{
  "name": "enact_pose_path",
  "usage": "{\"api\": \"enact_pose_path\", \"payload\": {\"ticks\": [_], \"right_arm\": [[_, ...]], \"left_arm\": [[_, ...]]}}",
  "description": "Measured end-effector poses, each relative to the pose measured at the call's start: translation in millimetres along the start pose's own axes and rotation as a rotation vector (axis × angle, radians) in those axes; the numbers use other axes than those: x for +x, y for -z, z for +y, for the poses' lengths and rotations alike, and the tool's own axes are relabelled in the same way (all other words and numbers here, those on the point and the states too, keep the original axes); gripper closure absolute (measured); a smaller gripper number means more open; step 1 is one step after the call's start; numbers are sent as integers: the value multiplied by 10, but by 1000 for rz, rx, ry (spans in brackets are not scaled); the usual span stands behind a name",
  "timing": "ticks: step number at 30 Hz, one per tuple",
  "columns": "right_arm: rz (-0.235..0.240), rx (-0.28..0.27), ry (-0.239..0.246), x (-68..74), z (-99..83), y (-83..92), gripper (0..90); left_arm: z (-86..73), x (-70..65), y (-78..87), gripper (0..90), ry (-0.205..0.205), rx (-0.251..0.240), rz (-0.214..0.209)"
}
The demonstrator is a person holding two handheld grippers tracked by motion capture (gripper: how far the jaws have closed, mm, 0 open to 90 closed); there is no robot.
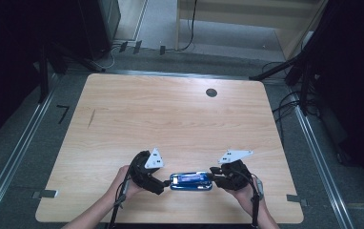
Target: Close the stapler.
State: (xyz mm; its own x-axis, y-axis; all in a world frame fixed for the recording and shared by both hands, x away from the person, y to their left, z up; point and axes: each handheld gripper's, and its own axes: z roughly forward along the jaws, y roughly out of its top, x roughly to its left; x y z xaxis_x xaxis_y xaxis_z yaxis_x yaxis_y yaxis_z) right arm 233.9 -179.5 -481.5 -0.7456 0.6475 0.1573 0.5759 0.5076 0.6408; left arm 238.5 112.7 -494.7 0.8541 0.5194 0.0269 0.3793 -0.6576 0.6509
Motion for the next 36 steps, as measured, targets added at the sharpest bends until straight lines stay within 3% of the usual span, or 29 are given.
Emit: {"api": "enact_pose_path", "payload": {"ticks": [7, 8, 9, 11, 14, 16, 18, 28, 36], "right_arm": [[-4, 10, 3, -3, -51, 12, 744], [-1, 3, -5, -3, -57, 10, 746], [35, -6, -42, -43, -70, 1, 731], [40, -9, -53, -53, -76, 0, 707], [1, -6, -17, -32, -56, 13, 674], [-10, -57, -1, -22, -43, 60, 638], [-66, -58, 37, -10, -24, 89, 543], [-148, -59, -57, -179, -67, 231, 152], [-183, -35, -129, -411, -193, 350, 80]], "left_arm": [[-7, 13, -15, 140, -2, 24, -2], [-4, 9, -16, 139, -2, 22, -1], [4, 2, -15, 136, -5, 17, -2], [8, 3, -14, 129, -5, 17, -2], [8, 9, -14, 114, 6, 13, 4], [5, 19, -7, 110, 7, 14, 12], [0, 29, 5, 97, 14, 13, 23], [-40, 94, 102, 40, 61, -1, 95], [-90, 243, 180, 29, 121, 11, 133]]}}
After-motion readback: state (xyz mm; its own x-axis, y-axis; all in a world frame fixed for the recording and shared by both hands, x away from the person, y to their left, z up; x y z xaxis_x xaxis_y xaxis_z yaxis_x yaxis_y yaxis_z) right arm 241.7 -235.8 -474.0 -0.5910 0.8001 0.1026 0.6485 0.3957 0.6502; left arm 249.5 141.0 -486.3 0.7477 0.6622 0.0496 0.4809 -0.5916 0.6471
